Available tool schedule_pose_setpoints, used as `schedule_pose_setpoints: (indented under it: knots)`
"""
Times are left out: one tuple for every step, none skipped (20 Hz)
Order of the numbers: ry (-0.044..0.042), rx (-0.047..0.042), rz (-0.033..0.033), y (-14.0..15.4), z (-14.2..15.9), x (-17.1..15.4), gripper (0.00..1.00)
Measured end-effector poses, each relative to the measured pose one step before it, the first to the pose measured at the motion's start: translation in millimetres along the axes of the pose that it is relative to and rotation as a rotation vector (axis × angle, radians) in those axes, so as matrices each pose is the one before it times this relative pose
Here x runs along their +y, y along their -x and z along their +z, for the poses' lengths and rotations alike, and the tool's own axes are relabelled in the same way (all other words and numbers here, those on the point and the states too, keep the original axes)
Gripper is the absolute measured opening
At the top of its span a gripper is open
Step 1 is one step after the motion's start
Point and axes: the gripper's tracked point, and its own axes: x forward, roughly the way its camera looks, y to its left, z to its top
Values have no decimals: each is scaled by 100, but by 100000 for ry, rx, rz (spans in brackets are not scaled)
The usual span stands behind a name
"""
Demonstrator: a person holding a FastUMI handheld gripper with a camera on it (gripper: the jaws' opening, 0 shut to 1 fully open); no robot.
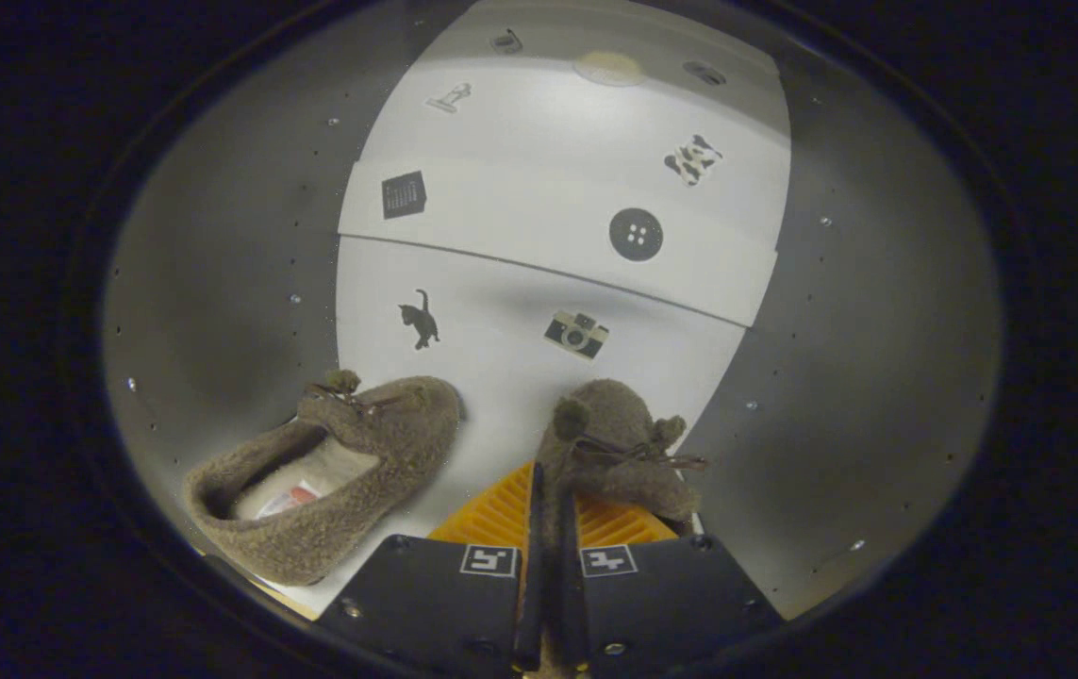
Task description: Open the shoe cabinet door, grab the shoes and put them into the shoe cabinet, then close the shoe cabinet door.
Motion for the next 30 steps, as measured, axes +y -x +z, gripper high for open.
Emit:
schedule_pose_setpoints:
  knots:
    - [-1757,565,1823,-375,-208,453,12]
    - [-367,176,237,-333,-120,58,13]
    - [45,199,363,-192,-107,114,14]
    - [-313,181,538,-181,-116,170,15]
    - [-774,-88,388,-104,-4,184,15]
    - [575,-567,156,-82,78,47,16]
    - [955,-222,-276,-70,-83,-66,18]
    - [777,-342,-484,37,15,-92,18]
    - [632,-362,-68,56,28,147,19]
    - [147,-56,546,125,-25,210,27]
    - [-567,116,1287,236,43,340,39]
    - [-801,263,2408,332,68,655,52]
    - [-1017,-210,1660,299,94,425,64]
    - [-1182,-809,-332,506,202,138,76]
    - [-82,-1598,-813,560,353,6,80]
    - [-840,-1217,51,346,335,151,80]
    - [-723,-1319,1355,250,252,431,80]
    - [636,381,1231,-181,49,130,80]
    - [1159,-29,1001,-428,6,-12,80]
    - [2911,2397,694,-317,-401,-169,83]
    - [2250,647,-550,-309,55,-408,83]
    - [3200,1353,-2100,-160,26,-675,84]
    - [4037,1616,-819,-40,71,-502,85]
    - [4291,2084,628,-149,-107,-210,86]
    - [1676,3137,-289,-41,-226,-328,86]
    - [-2111,1196,-1636,54,-136,-266,86]
    - [-3591,170,-2645,-379,83,-564,86]
    - [-2934,-1556,-2074,0,288,-252,86]
    - [-1424,542,-1137,-9,-81,-199,86]
    - [-1891,807,-613,199,25,54,86]
